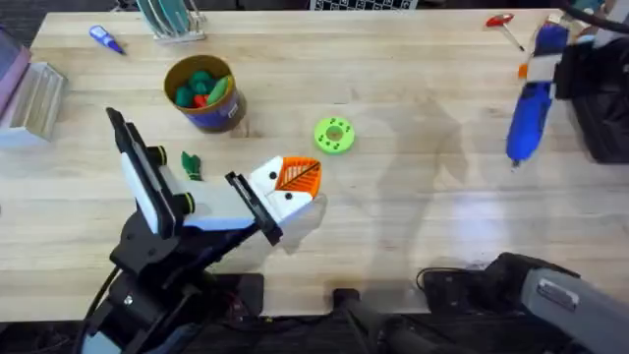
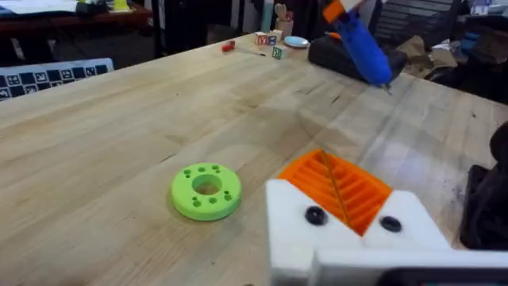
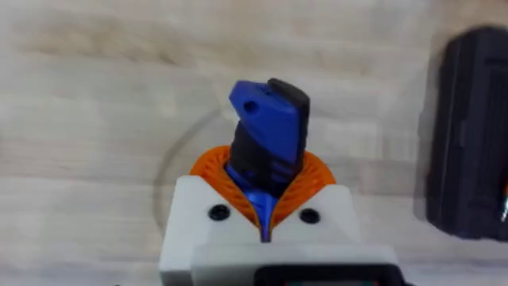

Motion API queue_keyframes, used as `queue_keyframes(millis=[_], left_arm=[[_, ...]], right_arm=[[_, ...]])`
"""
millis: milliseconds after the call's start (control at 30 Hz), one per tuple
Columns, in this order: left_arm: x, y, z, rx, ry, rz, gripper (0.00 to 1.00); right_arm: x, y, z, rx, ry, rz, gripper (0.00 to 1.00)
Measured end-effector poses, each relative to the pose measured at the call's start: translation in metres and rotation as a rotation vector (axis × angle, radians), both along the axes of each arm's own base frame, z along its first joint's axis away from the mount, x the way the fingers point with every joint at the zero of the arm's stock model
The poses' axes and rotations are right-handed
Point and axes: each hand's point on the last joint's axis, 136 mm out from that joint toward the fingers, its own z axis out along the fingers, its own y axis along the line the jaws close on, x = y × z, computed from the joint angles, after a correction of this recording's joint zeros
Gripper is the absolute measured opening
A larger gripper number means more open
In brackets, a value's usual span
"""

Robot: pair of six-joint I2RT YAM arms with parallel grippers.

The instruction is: Pick up the gripper from the table and insert it into the empty holder that is missing its gripper. Then pick up a screw, insert it into the mounting hole, and use the screwdriver to tighten it. Finally, clean up the table by picking up the vegetable and placing it into the bucket.

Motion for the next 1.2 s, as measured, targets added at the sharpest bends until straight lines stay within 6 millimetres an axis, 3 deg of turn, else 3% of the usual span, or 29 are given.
queue_keyframes(millis=[167, 333, 467, 700, 800, 1033, 1200], left_arm=[[0.000, 0.000, 0.000, 0.000, 0.000, 0.000, 0.011], [0.000, 0.000, 0.000, 0.000, 0.000, 0.000, 0.010], [0.000, 0.000, 0.000, 0.000, 0.000, 0.000, 0.010], [0.000, 0.000, 0.000, 0.000, 0.000, 0.000, 0.010], [0.000, 0.000, 0.000, 0.000, 0.000, 0.000, 0.010], [0.000, 0.000, 0.000, 0.000, 0.000, 0.000, 0.010], [0.000, 0.000, 0.000, 0.000, 0.000, 0.000, 0.010]], right_arm=[[0.000, 0.042, 0.038, 0.061, -0.218, 0.046, 0.022], [0.001, 0.101, 0.066, 0.171, -0.407, 0.194, 0.022], [0.000, 0.155, 0.100, 0.275, -0.553, 0.346, 0.022], [-0.030, 0.243, 0.163, 0.434, -0.767, 0.628, 0.022], [-0.049, 0.270, 0.178, 0.492, -0.808, 0.726, 0.022], [-0.083, 0.309, 0.209, 0.621, -0.898, 0.871, 0.022], [-0.098, 0.345, 0.203, 0.680, -0.867, 0.976, 0.022]])
